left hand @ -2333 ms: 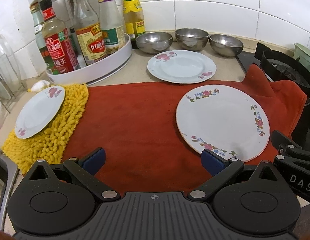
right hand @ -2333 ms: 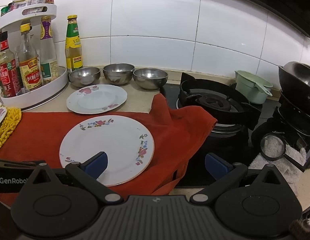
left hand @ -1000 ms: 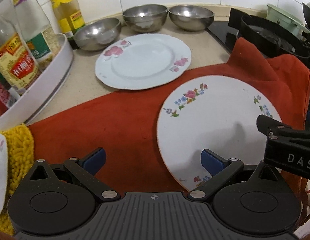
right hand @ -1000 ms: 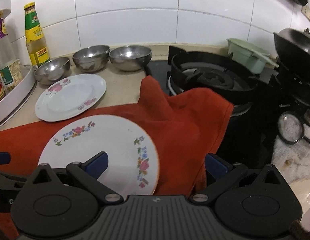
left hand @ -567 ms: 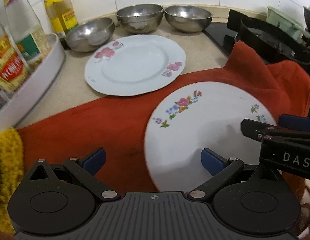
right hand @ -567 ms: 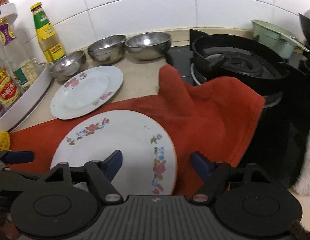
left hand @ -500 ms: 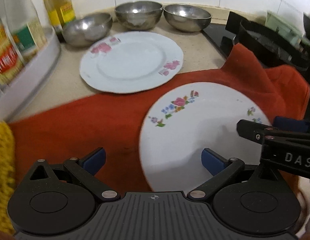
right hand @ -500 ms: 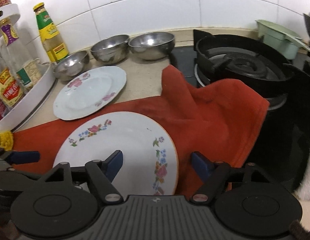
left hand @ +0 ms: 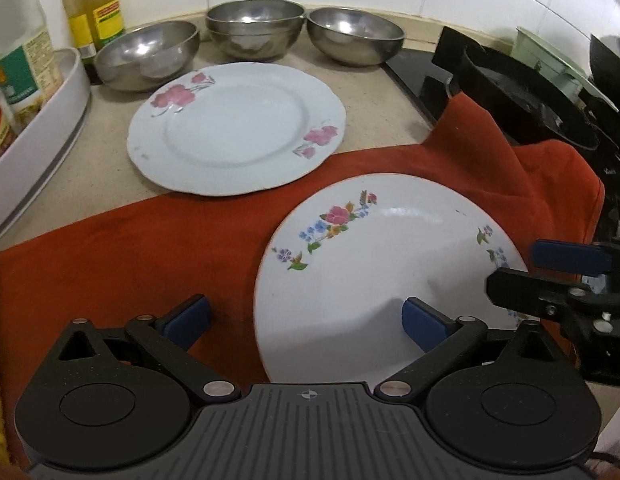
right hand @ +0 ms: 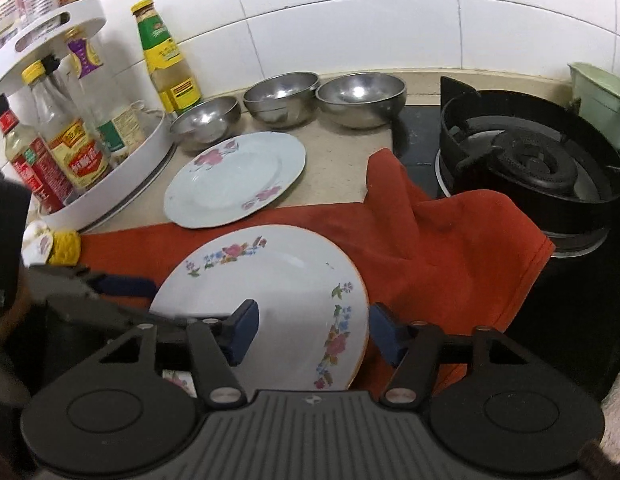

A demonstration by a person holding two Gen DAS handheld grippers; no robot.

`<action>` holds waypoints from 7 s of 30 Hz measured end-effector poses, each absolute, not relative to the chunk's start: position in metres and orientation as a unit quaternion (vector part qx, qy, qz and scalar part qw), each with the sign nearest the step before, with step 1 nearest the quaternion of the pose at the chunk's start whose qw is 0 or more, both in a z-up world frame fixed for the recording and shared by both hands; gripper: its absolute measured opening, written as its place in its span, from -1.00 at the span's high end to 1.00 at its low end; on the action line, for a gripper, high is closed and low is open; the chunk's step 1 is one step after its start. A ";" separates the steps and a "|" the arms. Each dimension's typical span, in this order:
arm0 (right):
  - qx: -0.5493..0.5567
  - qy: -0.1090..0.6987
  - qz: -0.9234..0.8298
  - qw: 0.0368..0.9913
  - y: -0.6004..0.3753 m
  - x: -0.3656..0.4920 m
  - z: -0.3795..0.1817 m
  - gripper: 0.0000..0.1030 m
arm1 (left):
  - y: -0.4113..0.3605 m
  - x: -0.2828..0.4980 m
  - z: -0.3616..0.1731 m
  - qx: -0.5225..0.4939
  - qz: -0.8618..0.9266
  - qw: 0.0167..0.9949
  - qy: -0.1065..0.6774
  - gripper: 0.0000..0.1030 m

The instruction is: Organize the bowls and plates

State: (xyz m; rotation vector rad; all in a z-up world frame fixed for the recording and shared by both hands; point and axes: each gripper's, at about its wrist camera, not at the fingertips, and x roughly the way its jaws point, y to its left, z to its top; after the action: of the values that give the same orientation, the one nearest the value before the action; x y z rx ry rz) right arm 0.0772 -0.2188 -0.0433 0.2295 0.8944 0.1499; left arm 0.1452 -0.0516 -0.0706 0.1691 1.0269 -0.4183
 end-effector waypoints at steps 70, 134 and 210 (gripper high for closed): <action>0.038 0.409 0.401 0.819 -0.030 0.165 -0.007 0.01 | 0.181 0.068 0.018 -0.065 0.150 0.901 0.402 -0.86; 0.031 0.493 0.374 0.785 0.099 0.197 -0.045 0.12 | 0.300 0.122 -0.043 -0.111 0.055 0.878 0.463 -0.73; 0.137 0.481 0.136 0.855 -0.179 0.086 -0.038 0.29 | 0.005 0.104 -0.033 0.040 -0.177 0.868 0.461 -0.74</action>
State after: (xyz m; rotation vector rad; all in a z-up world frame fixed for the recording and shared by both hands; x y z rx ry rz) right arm 0.0859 -0.1792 -0.0382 0.2891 1.0110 0.2858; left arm 0.1045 0.0045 -0.0328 0.0841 0.9656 -0.3709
